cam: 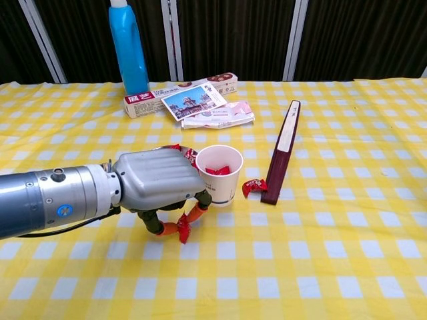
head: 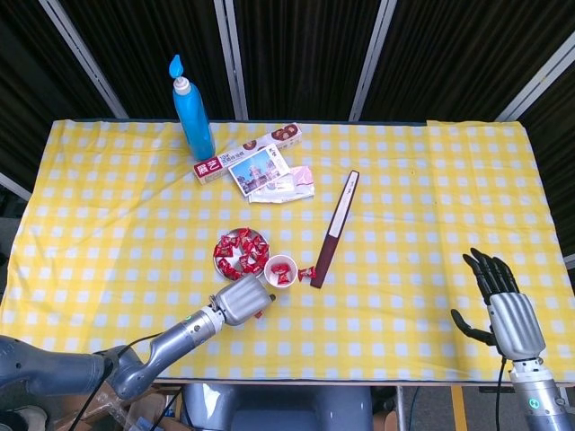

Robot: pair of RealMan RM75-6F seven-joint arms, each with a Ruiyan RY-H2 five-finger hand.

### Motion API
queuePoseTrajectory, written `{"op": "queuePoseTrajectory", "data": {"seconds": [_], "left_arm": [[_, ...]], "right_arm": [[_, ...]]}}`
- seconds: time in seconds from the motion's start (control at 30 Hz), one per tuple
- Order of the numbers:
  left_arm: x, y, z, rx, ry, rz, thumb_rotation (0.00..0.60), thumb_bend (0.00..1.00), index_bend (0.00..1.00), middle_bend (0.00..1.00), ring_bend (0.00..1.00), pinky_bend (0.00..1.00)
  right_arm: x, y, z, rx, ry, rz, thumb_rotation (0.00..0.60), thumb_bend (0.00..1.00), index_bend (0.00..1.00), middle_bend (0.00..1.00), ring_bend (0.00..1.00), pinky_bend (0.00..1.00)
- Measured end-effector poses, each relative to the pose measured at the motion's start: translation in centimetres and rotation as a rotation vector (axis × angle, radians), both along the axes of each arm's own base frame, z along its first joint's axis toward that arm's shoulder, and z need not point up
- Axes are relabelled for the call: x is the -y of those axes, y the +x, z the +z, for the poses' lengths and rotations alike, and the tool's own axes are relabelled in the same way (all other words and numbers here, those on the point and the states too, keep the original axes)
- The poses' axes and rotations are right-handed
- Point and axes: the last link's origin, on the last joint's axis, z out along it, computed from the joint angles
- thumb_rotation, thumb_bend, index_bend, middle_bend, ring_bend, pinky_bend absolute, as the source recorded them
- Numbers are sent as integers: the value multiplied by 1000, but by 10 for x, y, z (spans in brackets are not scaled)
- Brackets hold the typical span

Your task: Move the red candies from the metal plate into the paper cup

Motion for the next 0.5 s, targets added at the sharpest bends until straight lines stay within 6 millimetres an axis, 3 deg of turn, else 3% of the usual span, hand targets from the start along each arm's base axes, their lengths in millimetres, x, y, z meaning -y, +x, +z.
{"op": "queuePoseTrajectory", "data": {"seconds": [0.5], "left_arm": [[1, -4, 16, 34, 22, 27, 600, 424, 603, 951, 912, 947]], "right_arm": [[-1, 0, 1, 0, -6, 2, 600, 388, 0, 0, 0, 0]]}}
